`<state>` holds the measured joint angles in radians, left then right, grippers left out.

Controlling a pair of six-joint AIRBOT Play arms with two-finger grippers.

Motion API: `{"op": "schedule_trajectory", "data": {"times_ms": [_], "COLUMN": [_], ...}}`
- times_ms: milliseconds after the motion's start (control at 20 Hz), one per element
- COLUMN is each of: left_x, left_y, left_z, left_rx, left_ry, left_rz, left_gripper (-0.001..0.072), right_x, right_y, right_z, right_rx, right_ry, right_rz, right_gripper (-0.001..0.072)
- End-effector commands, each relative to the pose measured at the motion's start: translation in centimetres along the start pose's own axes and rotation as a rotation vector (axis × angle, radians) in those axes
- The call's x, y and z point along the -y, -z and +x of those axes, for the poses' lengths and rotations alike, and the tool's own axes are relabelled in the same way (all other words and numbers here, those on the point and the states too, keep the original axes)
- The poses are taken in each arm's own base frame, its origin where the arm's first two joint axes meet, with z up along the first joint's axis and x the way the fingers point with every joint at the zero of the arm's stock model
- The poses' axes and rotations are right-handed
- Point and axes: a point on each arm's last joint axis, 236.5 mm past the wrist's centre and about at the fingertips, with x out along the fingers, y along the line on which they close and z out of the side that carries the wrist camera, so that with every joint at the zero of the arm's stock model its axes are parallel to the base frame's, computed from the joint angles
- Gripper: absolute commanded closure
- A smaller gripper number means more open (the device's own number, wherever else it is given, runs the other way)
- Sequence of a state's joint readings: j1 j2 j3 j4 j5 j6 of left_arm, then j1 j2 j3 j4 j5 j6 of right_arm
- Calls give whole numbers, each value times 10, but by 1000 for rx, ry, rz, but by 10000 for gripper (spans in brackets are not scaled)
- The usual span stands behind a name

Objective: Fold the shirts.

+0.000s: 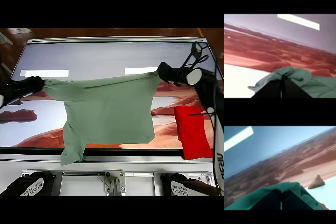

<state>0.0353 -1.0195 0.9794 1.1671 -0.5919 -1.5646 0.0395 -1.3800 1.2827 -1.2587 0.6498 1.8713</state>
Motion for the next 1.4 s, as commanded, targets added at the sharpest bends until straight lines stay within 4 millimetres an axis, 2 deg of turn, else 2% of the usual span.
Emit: {"op": "schedule_trajectory", "data": {"times_ms": [0, 100, 200, 250, 300, 350, 400, 500, 600, 650, 750, 800, 850, 950, 1050, 1200, 1350], "left_x": [-13, -15, -18, -21, -25, -29, -36, -69, -110, -123, -137, -137, -132, -110, -96, -94, -91], "left_y": [61, 104, 126, 126, 122, 114, 104, 84, 75, 78, 105, 132, 161, 220, 257, 288, 297], "left_z": [69, 89, 95, 93, 90, 85, 76, 45, 4, -15, -48, -61, -70, -76, -71, -61, -47], "left_rx": [-169, -302, -373, -381, -384, -390, -408, -498, -587, -621, -722, -800, -873, -992, -1016, -1012, -1000], "left_ry": [-13, -23, -31, -36, -39, -42, -45, -93, -170, -186, -176, -159, -127, -16, 53, 51, 43], "left_rz": [-83, -83, -88, -93, -100, -111, -106, -67, -111, -154, -176, -202, -232, -314, -385, -378, -329], "left_gripper": [673, 673, 672, 662, 525, 252, -13, -5, -4, -4, 0, 3, 3, 2, 2, 4, 13], "right_x": [19, 31, 34, 30, 25, 19, 16, 26, 62, 87, 142, 160, 165, 161, 145, 126, 128], "right_y": [35, 68, 76, 74, 68, 59, 47, 24, 9, 15, 50, 73, 97, 138, 165, 182, 184], "right_z": [56, 69, 71, 69, 65, 56, 43, 6, -43, -67, -115, -131, -139, -139, -127, -110, -105], "right_rx": [-96, -214, -245, -243, -234, -219, -198, -164, -170, -218, -407, -516, -615, -743, -783, -774, -763], "right_ry": [8, 42, 49, 34, 10, -24, -47, -44, 50, 130, 319, 360, 344, 253, 147, 46, 54], "right_rz": [129, 157, 166, 188, 204, 188, 155, 70, 1, -32, -80, -86, -79, -23, 46, 113, 107], "right_gripper": [654, 653, 625, 470, 186, 95, 96, 96, 97, 97, 97, 97, 96, 95, 95, 95, 96]}}
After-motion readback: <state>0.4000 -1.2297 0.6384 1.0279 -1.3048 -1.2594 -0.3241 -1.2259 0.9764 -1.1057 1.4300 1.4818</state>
